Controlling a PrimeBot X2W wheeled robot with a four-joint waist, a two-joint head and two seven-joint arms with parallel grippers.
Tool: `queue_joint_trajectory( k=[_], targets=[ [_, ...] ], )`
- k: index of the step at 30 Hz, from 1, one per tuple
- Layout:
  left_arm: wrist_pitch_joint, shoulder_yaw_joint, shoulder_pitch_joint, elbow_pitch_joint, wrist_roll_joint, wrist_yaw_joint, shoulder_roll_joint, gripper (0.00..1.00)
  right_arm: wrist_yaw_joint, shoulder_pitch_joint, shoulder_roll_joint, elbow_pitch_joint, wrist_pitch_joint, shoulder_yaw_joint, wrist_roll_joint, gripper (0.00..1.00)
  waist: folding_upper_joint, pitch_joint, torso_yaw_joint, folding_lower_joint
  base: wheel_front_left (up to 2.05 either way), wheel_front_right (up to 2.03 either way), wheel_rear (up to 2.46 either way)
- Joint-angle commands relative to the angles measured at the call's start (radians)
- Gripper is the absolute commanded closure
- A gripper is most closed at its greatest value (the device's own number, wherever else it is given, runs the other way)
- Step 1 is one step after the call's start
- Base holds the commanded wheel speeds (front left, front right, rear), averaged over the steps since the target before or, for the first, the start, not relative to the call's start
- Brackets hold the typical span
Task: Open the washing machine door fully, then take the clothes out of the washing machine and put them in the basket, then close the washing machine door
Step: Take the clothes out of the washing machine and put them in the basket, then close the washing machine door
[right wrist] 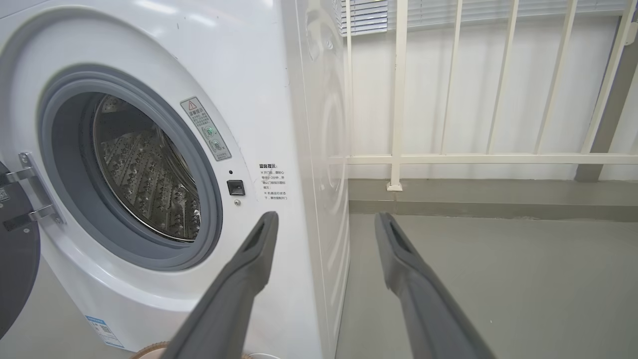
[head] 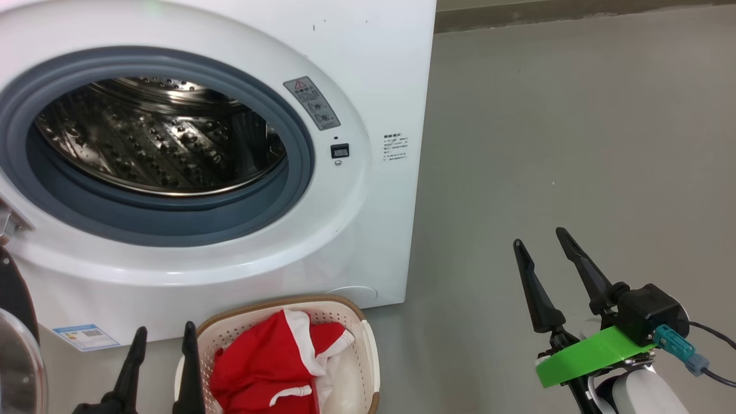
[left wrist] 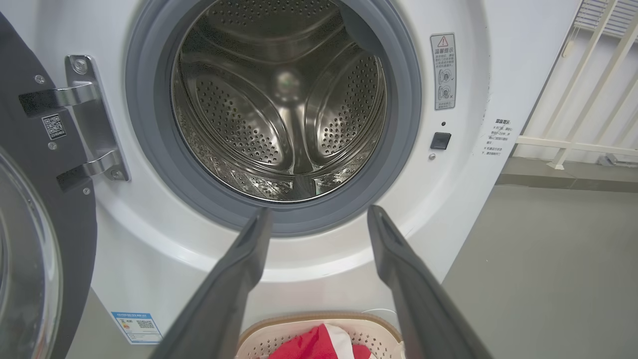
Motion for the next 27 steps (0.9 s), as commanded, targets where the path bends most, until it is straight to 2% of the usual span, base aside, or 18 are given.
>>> queue_joint_trajectory(
  k=[1, 10, 27],
  targets=[
    [-0.012, 0.037, -0.014, -0.020, 0.002, -0.010, 0.009, 0.00, 0.008, -0.005, -0.004, -0.020, -0.006, 0.021, -0.009, 0.00, 0.0000, -0.005, 0.001, 0.0000, 0.00, 0.00, 0.00],
    [-0.012, 0.045, 0.000, -0.014, 0.006, -0.024, 0.009, 0.00, 0.008, 0.004, 0.000, -0.009, -0.006, 0.027, -0.009, 0.00, 0.0000, -0.025, -0.003, 0.0000, 0.00, 0.00, 0.00],
    [-0.012, 0.062, -0.002, -0.022, 0.041, -0.017, 0.009, 0.00, 0.008, 0.004, 0.001, 0.011, -0.006, 0.031, -0.001, 0.00, 0.0000, -0.039, -0.006, 0.0000, -0.07, 0.07, 0.00]
  ],
)
